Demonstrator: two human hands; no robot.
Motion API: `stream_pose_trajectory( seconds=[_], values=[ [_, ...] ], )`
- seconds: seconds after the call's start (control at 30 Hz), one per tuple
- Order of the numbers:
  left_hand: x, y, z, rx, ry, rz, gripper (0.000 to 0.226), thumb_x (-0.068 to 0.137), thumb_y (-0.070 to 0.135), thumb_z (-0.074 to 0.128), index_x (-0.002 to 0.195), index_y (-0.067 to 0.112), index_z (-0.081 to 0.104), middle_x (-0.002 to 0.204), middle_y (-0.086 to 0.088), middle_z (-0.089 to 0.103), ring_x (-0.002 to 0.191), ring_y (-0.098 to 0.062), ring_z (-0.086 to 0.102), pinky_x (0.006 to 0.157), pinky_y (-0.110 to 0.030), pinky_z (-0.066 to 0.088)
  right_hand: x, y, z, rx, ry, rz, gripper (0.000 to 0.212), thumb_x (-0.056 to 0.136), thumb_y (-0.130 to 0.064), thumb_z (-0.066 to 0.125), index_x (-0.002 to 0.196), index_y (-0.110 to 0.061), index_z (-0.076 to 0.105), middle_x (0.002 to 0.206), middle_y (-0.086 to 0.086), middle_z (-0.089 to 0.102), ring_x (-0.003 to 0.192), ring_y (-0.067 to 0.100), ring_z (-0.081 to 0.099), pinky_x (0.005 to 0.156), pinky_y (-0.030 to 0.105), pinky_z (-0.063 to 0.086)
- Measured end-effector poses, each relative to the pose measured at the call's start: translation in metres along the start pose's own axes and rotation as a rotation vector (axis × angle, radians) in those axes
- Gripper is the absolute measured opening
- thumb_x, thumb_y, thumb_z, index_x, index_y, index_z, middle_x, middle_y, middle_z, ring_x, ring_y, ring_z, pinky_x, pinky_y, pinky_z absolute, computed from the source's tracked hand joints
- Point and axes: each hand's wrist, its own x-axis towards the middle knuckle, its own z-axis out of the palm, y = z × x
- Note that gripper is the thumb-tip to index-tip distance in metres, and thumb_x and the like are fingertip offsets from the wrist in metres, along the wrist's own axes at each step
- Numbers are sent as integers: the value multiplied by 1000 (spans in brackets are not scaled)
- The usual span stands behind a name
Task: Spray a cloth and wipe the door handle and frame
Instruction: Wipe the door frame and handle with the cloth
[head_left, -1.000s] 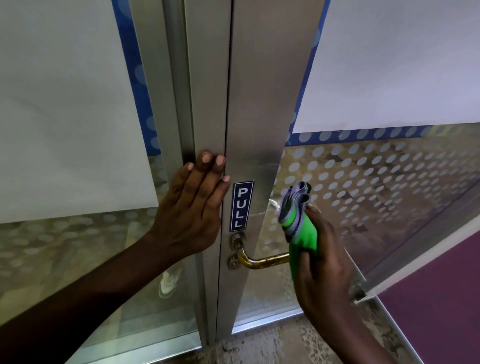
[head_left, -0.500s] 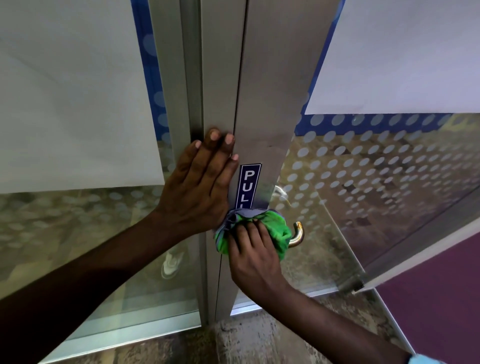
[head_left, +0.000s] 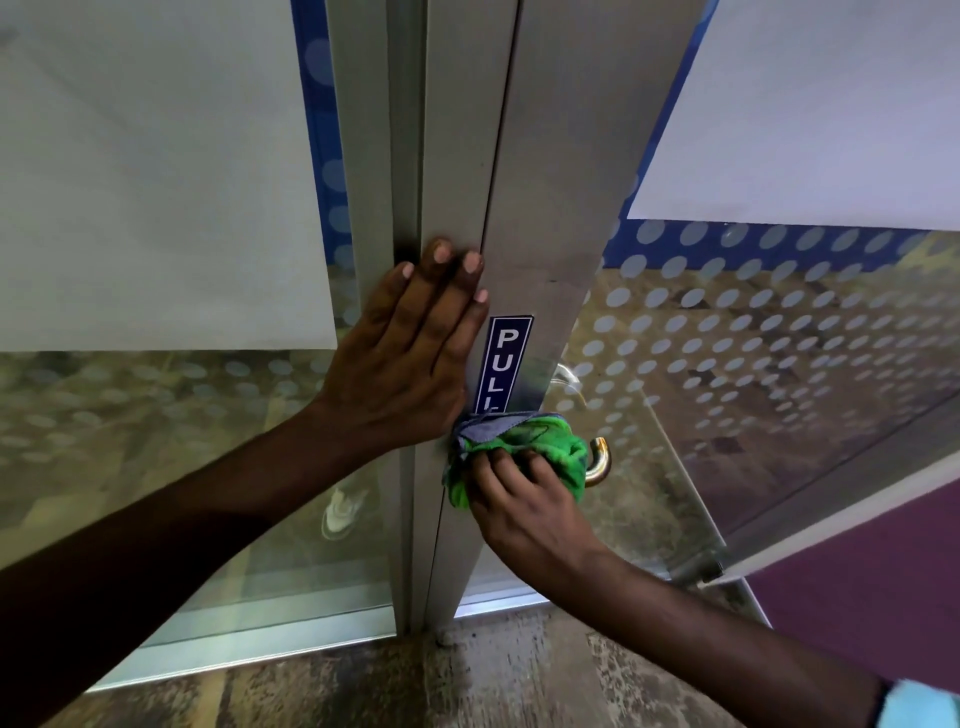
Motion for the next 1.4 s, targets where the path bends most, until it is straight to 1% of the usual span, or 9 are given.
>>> stream_pose_trajectory(
  seconds=[0.13, 0.3, 0.6, 0.97, 1.13, 1.2, 1.27, 1.33, 1.4],
  values=[
    [-1, 0, 0, 44, -16, 15, 72, 77, 18, 56, 141, -4, 30, 144, -24, 32, 145, -36, 7, 118, -49, 15, -12, 8, -4, 79, 5, -9, 23, 92, -7, 56, 113, -5, 66, 115, 20, 61, 102, 36, 57, 85, 44, 48],
    [-1, 0, -1, 80, -79, 18, 75, 86, 37, 49, 145, -2, 23, 146, -24, 27, 145, -36, -2, 118, -48, 9, -34, 16, -1, 181, -98, -26, 32, 90, -14, 64, 122, -10, 59, 133, 25, 40, 124, 42, 40, 98, 46, 47],
    [-2, 0, 2, 115, -90, 22, 72, 88, 37, 45, 145, -2, 22, 147, -24, 26, 145, -37, -3, 119, -48, 7, -68, 43, -8, 106, -72, -114, 28, 100, -8, 43, 116, 0, 64, 124, 30, 61, 117, 44, 55, 100, 48, 43],
    [-2, 2, 2, 132, -88, 18, 76, 88, 40, 46, 146, -2, 21, 147, -24, 25, 145, -36, -6, 119, -48, 4, -101, 75, -4, 130, -125, 21, 30, 96, -9, 43, 114, 0, 65, 128, 29, 59, 125, 43, 41, 103, 55, 37],
    [-3, 2, 2, 154, -83, 24, 77, 86, 41, 49, 145, -2, 24, 147, -25, 26, 145, -38, -3, 119, -49, 7, -109, 63, 1, 244, -179, 336, 52, 106, -33, 14, 133, -8, 51, 139, 20, 51, 132, 39, 38, 114, 48, 22],
    [-3, 2, 2, 156, -84, 21, 76, 86, 41, 49, 145, -2, 26, 147, -25, 26, 145, -38, -3, 119, -50, 7, -116, 63, 3, 285, -220, 541, 49, 103, -27, 25, 127, -5, 62, 135, 28, 54, 126, 47, 49, 106, 53, 40],
    [-3, 2, 2, 159, -89, 23, 76, 86, 41, 49, 145, -2, 26, 147, -25, 26, 145, -39, -2, 119, -50, 7, -119, 71, 2, 288, -147, 815, 40, 83, 6, 43, 113, 1, 69, 124, 38, 57, 105, 56, 60, 82, 60, 53],
    [-4, 2, 4, 173, -90, 26, 76, 86, 41, 49, 145, -2, 27, 147, -25, 26, 145, -39, -2, 119, -50, 8, -114, 79, -5, 411, -59, 1049, 48, 75, 20, 56, 118, 2, 66, 123, 34, 60, 100, 50, 64, 81, 52, 53],
    [-4, 4, 4, 171, -89, 24, 76, 85, 42, 49, 144, -1, 28, 147, -25, 27, 145, -39, -1, 118, -50, 8, -108, 76, -13, 472, 62, 1172, 43, 80, 11, 60, 122, 1, 63, 115, 27, 66, 99, 39, 66, 80, 39, 50]
  ],
)
